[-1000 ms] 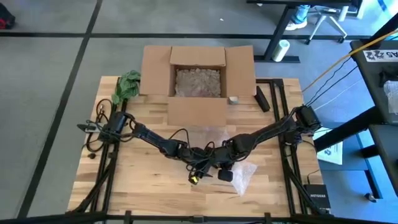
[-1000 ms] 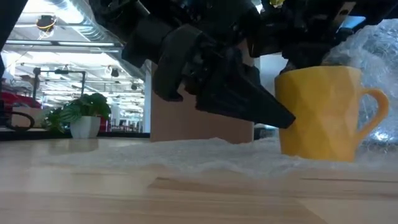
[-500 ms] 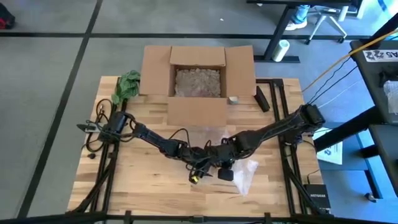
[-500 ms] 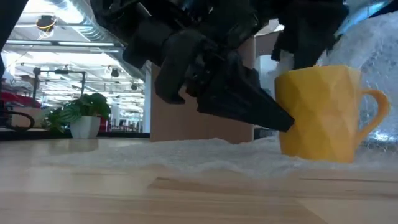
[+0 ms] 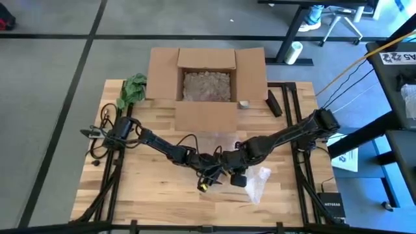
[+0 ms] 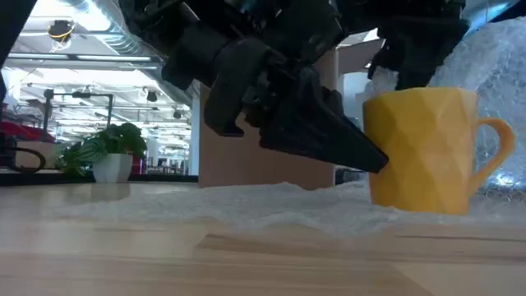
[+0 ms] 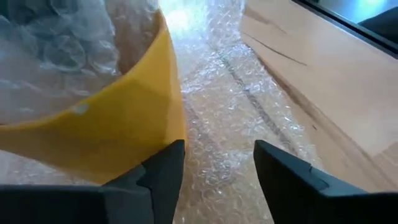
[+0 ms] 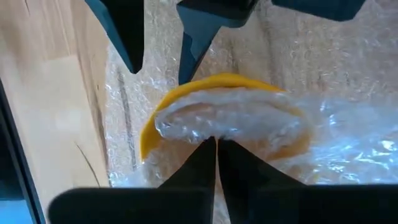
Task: Wrap mug
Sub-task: Wrap the yellow mug with the bubble wrap
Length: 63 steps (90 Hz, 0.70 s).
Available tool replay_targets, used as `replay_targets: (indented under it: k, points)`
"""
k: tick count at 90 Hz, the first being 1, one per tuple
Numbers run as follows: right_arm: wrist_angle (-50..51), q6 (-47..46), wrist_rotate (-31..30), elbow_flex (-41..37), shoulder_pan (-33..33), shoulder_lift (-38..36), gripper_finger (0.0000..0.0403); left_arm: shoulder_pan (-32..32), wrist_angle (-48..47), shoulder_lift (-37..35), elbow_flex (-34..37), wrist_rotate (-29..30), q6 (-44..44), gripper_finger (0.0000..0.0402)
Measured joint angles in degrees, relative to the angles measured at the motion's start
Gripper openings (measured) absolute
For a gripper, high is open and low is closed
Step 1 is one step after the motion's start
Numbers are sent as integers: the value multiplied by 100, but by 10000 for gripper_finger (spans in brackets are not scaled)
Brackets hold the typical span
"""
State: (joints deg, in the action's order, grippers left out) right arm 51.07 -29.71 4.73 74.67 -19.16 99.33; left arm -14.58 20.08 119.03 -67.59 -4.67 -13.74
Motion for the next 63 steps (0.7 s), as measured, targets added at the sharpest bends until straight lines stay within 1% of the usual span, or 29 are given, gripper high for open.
replay_targets:
  k: [26, 46, 63]
  points:
    - [-81, 2, -104, -114, 6, 142, 0, -1, 12, -18, 0, 0, -10, 177]
    - [-788, 33, -31, -448, 6, 424, 0, 32, -110, -18, 6, -6, 8, 177]
    - [-899, 35, 33, -483, 6, 436, 0, 52, -166, -18, 11, -8, 21, 177]
